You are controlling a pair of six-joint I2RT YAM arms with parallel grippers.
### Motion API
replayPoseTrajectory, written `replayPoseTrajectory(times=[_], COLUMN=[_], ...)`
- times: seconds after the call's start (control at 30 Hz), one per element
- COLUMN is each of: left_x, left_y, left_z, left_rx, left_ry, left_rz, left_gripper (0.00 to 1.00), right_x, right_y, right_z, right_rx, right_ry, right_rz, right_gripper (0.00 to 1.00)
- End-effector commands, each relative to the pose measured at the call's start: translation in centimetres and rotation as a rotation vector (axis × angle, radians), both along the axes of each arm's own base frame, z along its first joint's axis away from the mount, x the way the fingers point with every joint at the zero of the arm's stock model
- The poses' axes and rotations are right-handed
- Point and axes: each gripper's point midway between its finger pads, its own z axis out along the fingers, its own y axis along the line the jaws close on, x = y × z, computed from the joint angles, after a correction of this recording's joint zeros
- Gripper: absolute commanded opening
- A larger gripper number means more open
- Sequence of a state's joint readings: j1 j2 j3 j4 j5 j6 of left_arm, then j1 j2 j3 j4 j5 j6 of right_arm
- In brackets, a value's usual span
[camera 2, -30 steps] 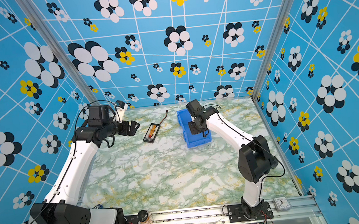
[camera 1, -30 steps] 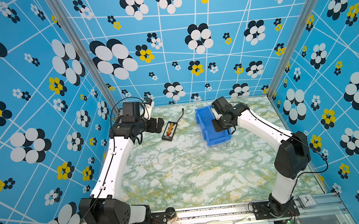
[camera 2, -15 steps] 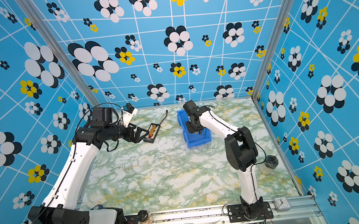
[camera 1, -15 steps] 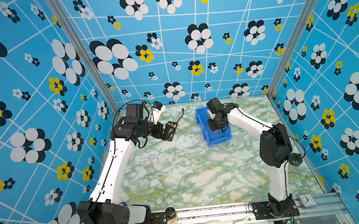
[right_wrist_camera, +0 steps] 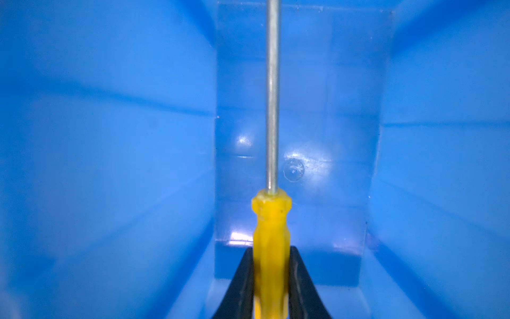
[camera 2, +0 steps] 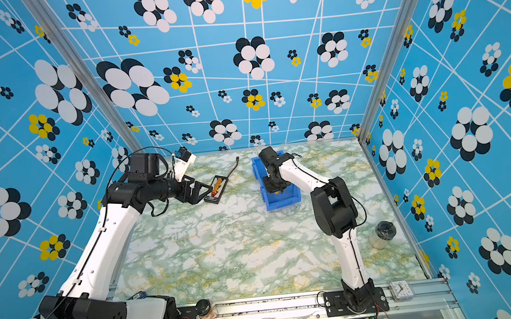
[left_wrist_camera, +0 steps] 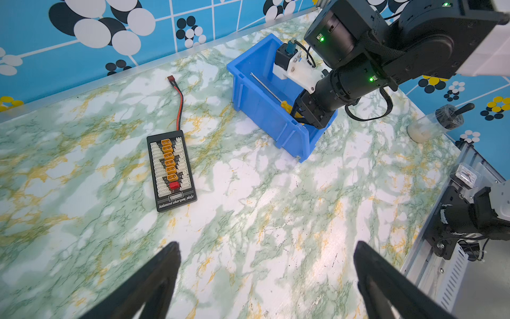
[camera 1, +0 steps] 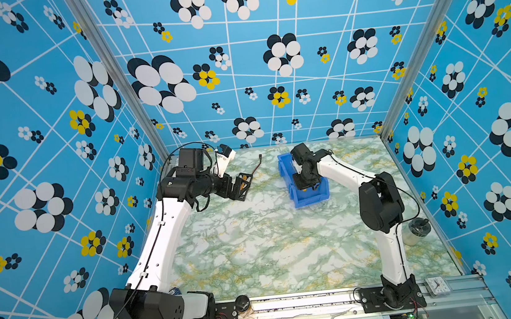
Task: Put the screwdriver in the bin
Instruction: Place the screwdriver into the bin.
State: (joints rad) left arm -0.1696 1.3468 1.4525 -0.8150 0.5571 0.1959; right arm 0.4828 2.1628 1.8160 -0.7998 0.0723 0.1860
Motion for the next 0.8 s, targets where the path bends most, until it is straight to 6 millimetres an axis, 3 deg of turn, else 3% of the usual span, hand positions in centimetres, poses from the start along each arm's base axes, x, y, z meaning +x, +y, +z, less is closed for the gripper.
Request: replayPoseTrajectory(times=[0.0, 0.47, 0.77], left_x=[-0.5, -0.5, -0.5], left_y=[-0.2, -0.4, -0.6], left_z=[0.1, -0.4, -0.3], left_rx=[0.005, 0.029, 0.029], left_ry=[-0.018, -0.020, -0.027], left_rz=[-0.009, -0.005, -0.007], left_gripper=[0.99, 0.99, 0.99], right_x=[0.5, 0.6, 1.1], right_y=[0.1, 0.3, -0.1], right_z=[-1.1, -3.7, -1.8], right_rx=[0.005, 0.007, -0.013], right_ry=[0.018, 0.052, 0.007], right_rz=[-0.001, -0.016, -0.016], right_gripper=[0.23, 0.23, 0.27])
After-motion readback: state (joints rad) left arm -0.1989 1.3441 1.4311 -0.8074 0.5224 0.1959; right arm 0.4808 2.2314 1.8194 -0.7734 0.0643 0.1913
